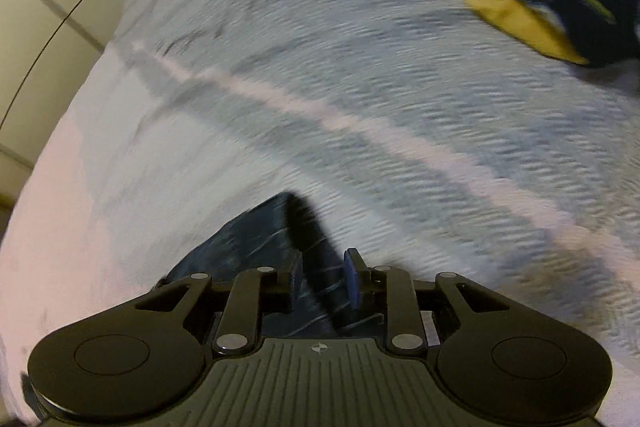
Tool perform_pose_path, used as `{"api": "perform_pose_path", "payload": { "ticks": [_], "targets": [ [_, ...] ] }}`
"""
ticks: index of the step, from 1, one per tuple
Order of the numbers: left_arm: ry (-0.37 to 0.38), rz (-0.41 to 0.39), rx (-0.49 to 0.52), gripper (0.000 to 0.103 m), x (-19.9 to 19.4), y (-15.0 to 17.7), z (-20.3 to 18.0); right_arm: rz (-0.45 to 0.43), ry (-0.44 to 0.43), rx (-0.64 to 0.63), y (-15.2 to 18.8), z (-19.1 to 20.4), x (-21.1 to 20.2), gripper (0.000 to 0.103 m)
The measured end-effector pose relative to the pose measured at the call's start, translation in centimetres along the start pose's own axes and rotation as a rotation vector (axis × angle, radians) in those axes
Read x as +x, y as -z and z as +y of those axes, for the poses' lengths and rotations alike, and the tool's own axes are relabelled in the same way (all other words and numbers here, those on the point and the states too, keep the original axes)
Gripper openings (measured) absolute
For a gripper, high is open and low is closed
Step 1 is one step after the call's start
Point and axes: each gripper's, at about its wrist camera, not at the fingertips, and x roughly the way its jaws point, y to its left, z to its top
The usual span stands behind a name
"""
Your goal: Fold clothes
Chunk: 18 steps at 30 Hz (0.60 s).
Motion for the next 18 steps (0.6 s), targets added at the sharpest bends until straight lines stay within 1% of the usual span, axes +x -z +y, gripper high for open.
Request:
{"api": "perform_pose_path", "payload": {
  "ticks": [1, 3, 4, 5, 6, 7, 8, 10, 11, 13, 14, 15, 16, 17, 18],
  "targets": [
    [0.003, -0.008, -0.015, 0.054, 0.6, -0.6, -0.2, 0.002, 0.002, -0.022, 0.3, 0.7, 0.3, 0.027],
    [-0.005, -0.018, -0.031, 0.061, 1.9, -1.4, -0.5, 0.013, 0.007, -0.056, 1.1, 2.0, 1.1, 0.027],
    [-0.013, -0.014, -0.028, 0.061, 2.8, -1.7, -0.7, 0.017, 0.012, -0.066, 1.5, 2.6, 1.5, 0.027],
    [-0.007, -0.005, -0.023, 0.055, 3.4, -1.8, -0.7, 0.022, 0.016, -0.074, 1.8, 3.2, 1.9, 0.027],
    [0.016, 0.003, -0.018, 0.024, 3.9, -1.8, -0.6, 0.032, 0.009, -0.075, 2.1, 3.6, 2.3, 0.027],
    [0.037, 0.006, -0.012, 0.01, 4.2, -1.7, -0.5, 0.041, 0.003, -0.077, 2.4, 4.0, 2.7, 0.027],
    [0.055, -0.002, 0.003, 0.009, 4.1, -1.7, -0.4, 0.045, -0.001, -0.083, 2.5, 4.3, 3.0, 0.027],
    [0.123, -0.052, 0.05, 0.005, 2.4, -1.3, 0.3, 0.052, -0.004, -0.099, 2.7, 5.1, 3.6, 0.027],
    [0.175, -0.088, 0.069, 0.005, 1.0, -0.9, 1.0, 0.053, 0.008, -0.106, 2.8, 5.4, 3.9, 0.028],
    [0.322, -0.178, 0.078, 0.005, -3.0, 0.3, 3.6, 0.055, 0.023, -0.116, 2.9, 5.9, 4.2, 0.03],
    [0.345, -0.198, 0.074, 0.006, -4.6, 1.2, 5.4, 0.055, 0.028, -0.12, 2.9, 6.0, 4.2, 0.031],
    [0.332, -0.199, 0.07, 0.007, -5.6, 2.0, 7.3, 0.055, 0.031, -0.124, 2.9, 6.1, 4.3, 0.031],
    [0.3, -0.19, 0.066, 0.007, -6.3, 2.9, 9.2, 0.057, 0.025, -0.12, 3.0, 6.1, 4.3, 0.031],
    [0.218, -0.154, 0.058, 0.008, -6.3, 3.7, 11.4, 0.059, 0.019, -0.11, 3.0, 6.0, 4.3, 0.032],
    [0.112, -0.102, 0.046, 0.01, -5.9, 4.5, 13.8, 0.061, 0.013, -0.101, 3.1, 5.9, 4.4, 0.032]
  ]
}}
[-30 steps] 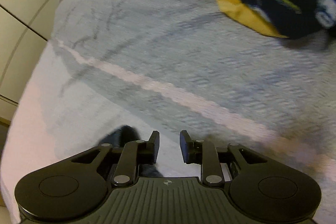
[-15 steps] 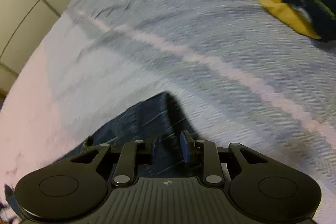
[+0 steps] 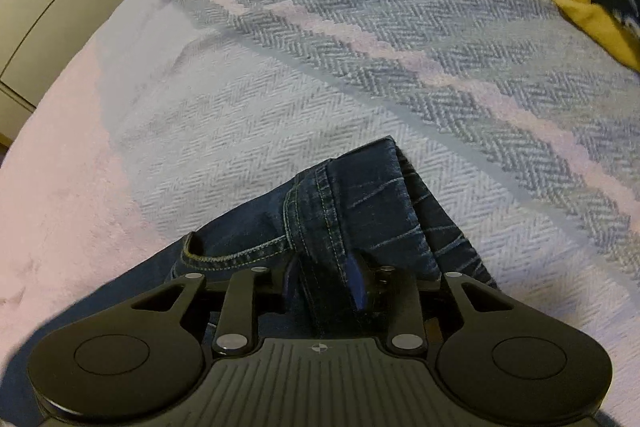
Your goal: Fold clothes
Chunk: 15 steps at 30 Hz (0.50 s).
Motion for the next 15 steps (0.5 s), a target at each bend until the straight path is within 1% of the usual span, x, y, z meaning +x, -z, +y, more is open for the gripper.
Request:
{"api": "perform_pose_path", "payload": {
  "ticks": [1, 2, 3, 4, 5, 6, 7, 8, 9, 11, 12, 13, 14, 15],
  "targets": [
    [-0.089, 0.048, -0.018, 0.013, -0.1, 0.8, 2.3, -0.001, 0.0, 0.007, 0.1, 0.0, 0.0, 0.032],
    [-0.144, 0.073, -0.051, 0.009, -0.5, 1.4, 4.2, -0.001, 0.002, 0.01, 0.0, 0.0, 0.0, 0.032],
    [-0.18, 0.064, -0.065, 0.009, -1.3, 1.6, 5.4, -0.001, 0.005, 0.014, 0.0, 0.1, -0.1, 0.032],
    [-0.183, 0.037, -0.052, 0.01, -2.3, 1.4, 5.9, 0.0, 0.009, 0.012, -0.1, 0.3, -0.1, 0.032],
    [-0.177, 0.012, -0.031, 0.011, -3.2, 1.1, 6.1, 0.0, 0.015, 0.004, 0.0, 0.5, -0.2, 0.032],
    [-0.154, -0.009, 0.006, 0.023, -3.9, 0.5, 5.7, -0.001, 0.02, -0.003, 0.0, 0.7, -0.3, 0.033],
    [-0.13, -0.025, 0.045, 0.038, -4.3, -0.1, 5.2, 0.001, 0.019, -0.006, 0.2, 0.9, -0.3, 0.033],
    [-0.106, -0.032, 0.088, 0.043, -4.2, -0.9, 4.5, 0.002, 0.017, -0.009, 0.4, 1.2, -0.3, 0.033],
    [-0.085, -0.036, 0.131, 0.046, -4.0, -1.8, 3.6, 0.003, 0.016, -0.011, 0.6, 1.4, -0.3, 0.033],
    [-0.062, -0.017, 0.21, 0.052, -2.6, -3.7, 2.0, 0.006, 0.012, -0.017, 1.0, 1.8, -0.3, 0.034],
    [-0.052, 0.01, 0.243, 0.063, -1.5, -4.6, 1.4, 0.007, 0.007, -0.02, 1.4, 2.2, -0.3, 0.034],
    [-0.047, 0.037, 0.274, 0.065, -0.4, -5.4, 0.9, 0.008, 0.002, -0.024, 1.7, 2.5, -0.4, 0.034],
    [-0.044, 0.069, 0.289, 0.065, 0.9, -5.8, 0.6, 0.01, -0.003, -0.033, 2.1, 2.8, -0.5, 0.034],
    [-0.029, 0.11, 0.281, 0.058, 2.0, -6.0, 0.6, 0.013, -0.006, -0.041, 2.5, 3.1, -0.6, 0.034]
  ]
}}
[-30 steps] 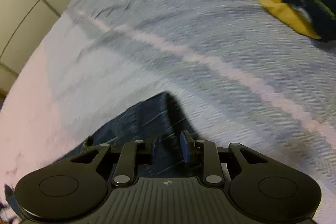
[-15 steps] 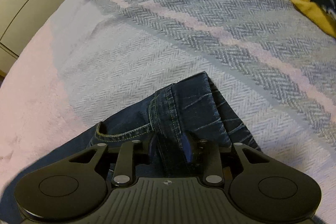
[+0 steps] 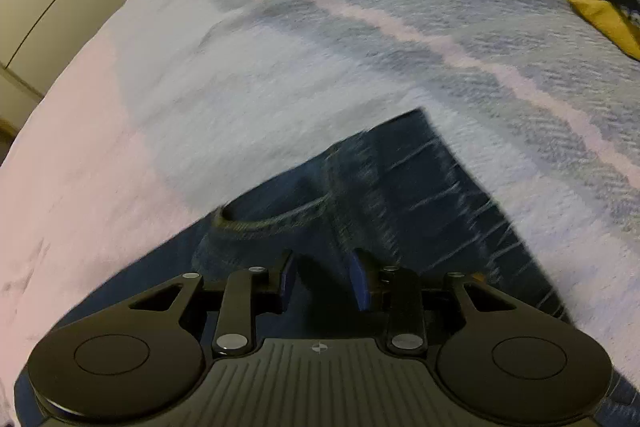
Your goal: Fold clothes
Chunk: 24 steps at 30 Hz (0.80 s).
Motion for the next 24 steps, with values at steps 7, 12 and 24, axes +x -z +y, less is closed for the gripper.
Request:
{"api": "perform_pose_path", "payload": {
  "ticks": [7, 12, 24],
  "targets": [
    [0.25, -0.018, 0.048, 0.0, -2.3, -2.0, -2.9, -0.009, 0.012, 0.033, 2.0, 0.2, -1.8, 0.034],
    [0.355, -0.44, 0.019, 0.0, -13.9, -7.5, -2.4, -0.036, 0.006, 0.072, 2.2, 0.5, -3.0, 0.034],
    [0.171, 0.112, -0.095, 0.028, -0.6, -0.6, 4.0, 0.022, 0.009, 0.049, 4.3, 1.8, -1.6, 0.034]
  ]
}}
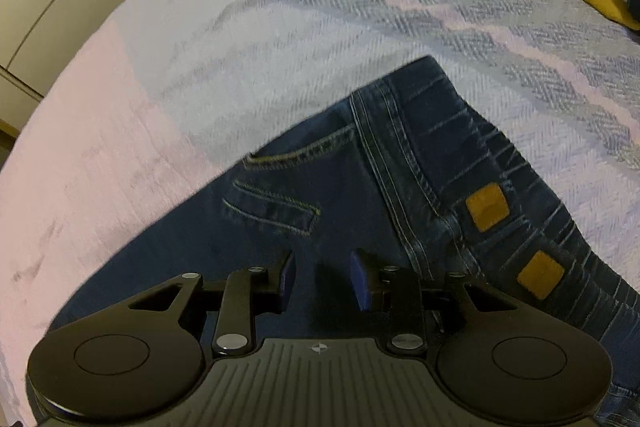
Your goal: Fold clothes
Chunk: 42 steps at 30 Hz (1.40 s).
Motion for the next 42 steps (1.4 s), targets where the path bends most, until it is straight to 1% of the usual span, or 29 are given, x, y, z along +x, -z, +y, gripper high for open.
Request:
{"api": "perform_pose_path", "payload": {
  "ticks": [2, 4, 6, 7, 9, 10, 11, 12, 14, 16, 17, 18, 21, 22, 23, 26, 27, 28, 29, 30, 32, 33, 34, 36, 37, 39, 42],
  "targets": [
    [0.001, 0.041, 0.017, 0.029, 1.5, -0.2, 0.1, 0.008, 0.009, -0.006, 0.4, -0.1, 0.3, 0.034],
    [-0.003, 0.098, 0.075, 0.029, 2.6, 0.3, -0.6, 0.016, 0.014, -0.005, 0.6, -0.2, 0.6, 0.034],
    [-0.022, 0.15, 0.117, 0.027, 4.0, 0.7, -0.4, 0.023, 0.014, -0.003, 0.9, -0.3, 0.7, 0.034],
    [-0.019, 0.171, 0.127, 0.027, 4.6, 0.9, -0.2, 0.025, 0.012, -0.003, 1.1, -0.3, 0.7, 0.034],
    [0.045, 0.184, 0.092, 0.027, 4.5, 1.4, 0.5, 0.031, 0.008, -0.007, 1.4, -0.3, 0.6, 0.034],
    [0.072, 0.183, 0.075, 0.024, 4.3, 1.6, 0.8, 0.032, 0.011, -0.01, 1.5, -0.3, 0.6, 0.034],
    [0.083, 0.173, 0.072, 0.018, 4.0, 1.8, 1.0, 0.034, 0.014, -0.013, 1.6, -0.3, 0.6, 0.034],
    [0.08, 0.171, 0.08, 0.003, 3.9, 1.8, 1.0, 0.035, 0.018, -0.012, 1.7, -0.3, 0.7, 0.034],
    [0.053, 0.173, 0.12, 0.002, 3.8, 2.2, 0.6, 0.038, 0.026, 0.001, 2.0, -0.4, 0.9, 0.034],
    [0.03, 0.151, 0.191, 0.002, 3.1, 2.1, -0.8, 0.04, 0.029, 0.018, 2.2, -0.4, 0.9, 0.034],
    [0.021, 0.131, 0.222, 0.002, 2.7, 1.8, -1.6, 0.041, 0.029, 0.024, 2.3, -0.4, 1.0, 0.034],
    [0.032, 0.079, 0.244, 0.002, 1.6, 1.0, -2.7, 0.041, 0.028, 0.025, 2.4, -0.3, 0.9, 0.034],
    [0.163, -0.161, 0.307, 0.002, -4.6, -2.1, -5.1, 0.038, 0.02, 0.014, 2.2, 0.2, 0.6, 0.034],
    [0.207, -0.242, 0.327, 0.004, -6.7, -3.2, -5.8, 0.039, 0.012, -0.007, 2.0, 0.4, 0.5, 0.034],
    [0.222, -0.297, 0.357, 0.005, -7.9, -3.9, -6.5, 0.033, 0.01, -0.01, 1.8, 0.5, 0.4, 0.034],
    [0.098, -0.31, 0.506, 0.005, -7.0, -4.1, -8.2, 0.018, -0.002, -0.01, 1.3, 0.6, 0.2, 0.034],
    [0.038, -0.29, 0.546, 0.006, -5.9, -4.0, -8.4, 0.02, -0.005, -0.006, 1.3, 0.6, 0.3, 0.034],
    [-0.07, -0.221, 0.566, 0.011, -3.2, -3.6, -7.7, 0.022, -0.007, -0.003, 1.3, 0.6, 0.4, 0.034],
    [-0.199, -0.145, 0.585, 0.008, -0.2, -3.0, -6.8, 0.029, -0.012, 0.001, 1.4, 0.6, 0.5, 0.034],
    [-0.309, -0.091, 0.589, 0.001, 2.2, -2.5, -5.9, 0.039, -0.016, 0.0, 1.5, 0.6, 0.6, 0.034],
    [-0.46, -0.073, 0.543, 0.001, 4.3, -1.7, -3.9, 0.044, -0.022, -0.02, 1.7, 0.5, 0.5, 0.034],
    [-0.485, -0.075, 0.489, 0.001, 4.7, -1.5, -2.9, 0.045, -0.025, -0.031, 1.8, 0.5, 0.3, 0.034],
    [-0.407, -0.099, 0.38, 0.003, 3.7, -1.5, -1.9, 0.046, -0.034, -0.044, 1.9, 0.5, 0.1, 0.034],
    [-0.257, -0.145, 0.2, 0.007, 1.8, -0.7, -0.6, 0.04, -0.07, -0.065, 2.3, 0.5, -0.3, 0.034],
    [-0.199, -0.16, 0.125, 0.015, 1.0, -0.2, -0.2, 0.041, -0.086, -0.051, 2.7, 0.3, -0.4, 0.034],
    [-0.127, -0.158, 0.013, 0.029, 0.5, 0.9, 0.2, 0.042, -0.117, -0.032, 3.5, 0.2, -0.7, 0.035],
    [-0.058, -0.138, -0.151, 0.03, 0.5, 2.0, 1.5, 0.063, -0.167, -0.151, 5.7, 2.1, -1.1, 0.035]
  ]
}}
